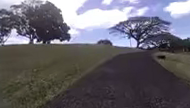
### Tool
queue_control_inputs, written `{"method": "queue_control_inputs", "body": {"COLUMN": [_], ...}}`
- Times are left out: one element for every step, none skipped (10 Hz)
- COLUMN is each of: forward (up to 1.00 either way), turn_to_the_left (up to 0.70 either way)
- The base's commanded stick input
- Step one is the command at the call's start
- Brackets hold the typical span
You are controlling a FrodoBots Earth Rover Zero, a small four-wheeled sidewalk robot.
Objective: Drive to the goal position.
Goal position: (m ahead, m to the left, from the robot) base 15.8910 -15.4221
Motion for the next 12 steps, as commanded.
{"method": "queue_control_inputs", "body": {"forward": [0.50, 0.50, 0.50, 0.50, 0.50, 0.50, 0.50, 0.50, 0.50, 0.50, 0.50, 0.50], "turn_to_the_left": [0.00, -0.10, -0.50, -0.50, -0.50, -0.50, -0.50, -0.50, -0.50, -0.50, -0.50, -0.50]}}
